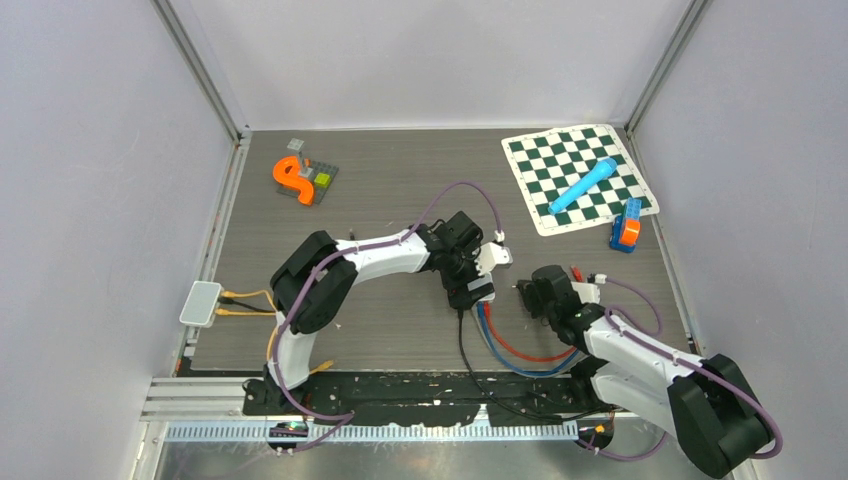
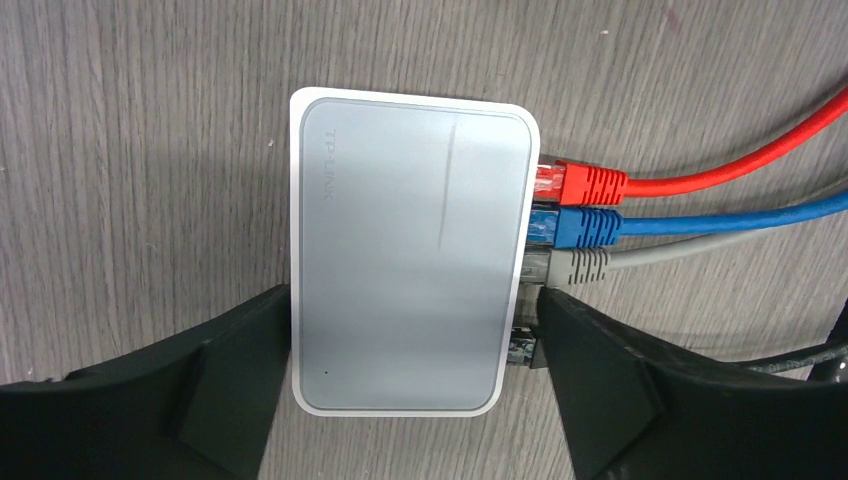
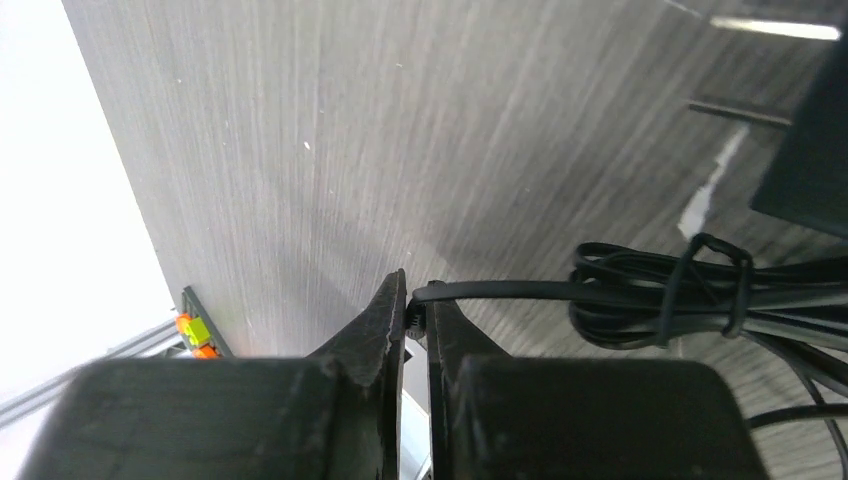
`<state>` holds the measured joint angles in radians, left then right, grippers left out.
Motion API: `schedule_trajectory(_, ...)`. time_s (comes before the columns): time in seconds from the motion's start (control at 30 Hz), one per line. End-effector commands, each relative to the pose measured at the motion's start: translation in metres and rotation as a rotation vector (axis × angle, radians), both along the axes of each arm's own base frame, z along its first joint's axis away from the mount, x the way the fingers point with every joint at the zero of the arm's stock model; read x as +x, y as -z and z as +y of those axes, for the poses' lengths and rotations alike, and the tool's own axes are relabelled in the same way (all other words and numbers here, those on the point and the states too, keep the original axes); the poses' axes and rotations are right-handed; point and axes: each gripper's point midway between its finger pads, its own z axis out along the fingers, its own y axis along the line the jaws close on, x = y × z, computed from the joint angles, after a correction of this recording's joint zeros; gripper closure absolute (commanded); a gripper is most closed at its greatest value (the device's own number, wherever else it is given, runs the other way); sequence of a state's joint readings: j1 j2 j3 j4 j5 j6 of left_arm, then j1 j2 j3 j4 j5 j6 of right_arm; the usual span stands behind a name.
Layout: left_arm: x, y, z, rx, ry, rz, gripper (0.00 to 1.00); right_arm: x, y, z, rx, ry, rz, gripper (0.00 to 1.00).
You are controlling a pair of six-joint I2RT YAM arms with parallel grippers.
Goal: Pull the plug from the switch port
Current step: Pull the connector from the switch port, then place the connector at the center of the board.
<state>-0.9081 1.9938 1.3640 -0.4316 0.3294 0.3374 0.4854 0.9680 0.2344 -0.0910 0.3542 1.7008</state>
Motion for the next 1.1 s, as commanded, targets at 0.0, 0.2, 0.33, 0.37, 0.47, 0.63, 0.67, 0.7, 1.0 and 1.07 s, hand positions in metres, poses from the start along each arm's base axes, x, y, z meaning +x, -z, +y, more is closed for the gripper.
schedule_trajectory(0.0, 0.0, -0.029, -0.008, -0.081, -0.024, 0.001, 0.01, 0.02, -0.03, -0.01, -0.125, -0.021, -0.085, 0.95)
schedule_trajectory(0.2, 0.008, -0.062, -0.012, -0.212, -0.097, -0.01, 0.0, 0.035, -0.042, -0.003, -0.222, -0.141, -0.085, 0.95)
schedule_trajectory(0.33, 0.017, -0.09, -0.008, -0.305, -0.151, -0.038, 0.0, 0.048, -0.037, 0.007, -0.215, -0.232, -0.064, 0.94)
schedule_trajectory(0.37, 0.019, -0.096, -0.006, -0.32, -0.162, -0.047, 0.0, 0.052, -0.033, 0.011, -0.206, -0.262, -0.043, 0.94)
schedule_trajectory(0.47, 0.022, -0.108, 0.001, -0.345, -0.18, -0.064, 0.0, 0.059, -0.027, 0.022, -0.202, -0.331, -0.009, 0.94)
schedule_trajectory(0.63, 0.026, -0.117, 0.011, -0.355, -0.209, -0.097, 0.0, 0.068, -0.017, 0.043, -0.187, -0.456, 0.034, 0.94)
schedule_trajectory(0.67, 0.026, -0.117, 0.013, -0.352, -0.213, -0.1, 0.0, 0.069, -0.016, 0.044, -0.189, -0.464, 0.042, 0.93)
schedule_trajectory(0.7, 0.026, -0.117, 0.014, -0.348, -0.215, -0.101, 0.0, 0.068, -0.013, 0.044, -0.195, -0.467, 0.055, 0.93)
schedule_trajectory(1.0, 0.025, -0.111, 0.017, -0.327, -0.211, -0.089, 0.0, 0.063, -0.018, 0.035, -0.286, -0.547, 0.063, 0.55)
schedule_trajectory(1.07, 0.025, -0.11, 0.017, -0.323, -0.208, -0.088, 0.0, 0.063, -0.027, 0.034, -0.312, -0.588, 0.046, 0.47)
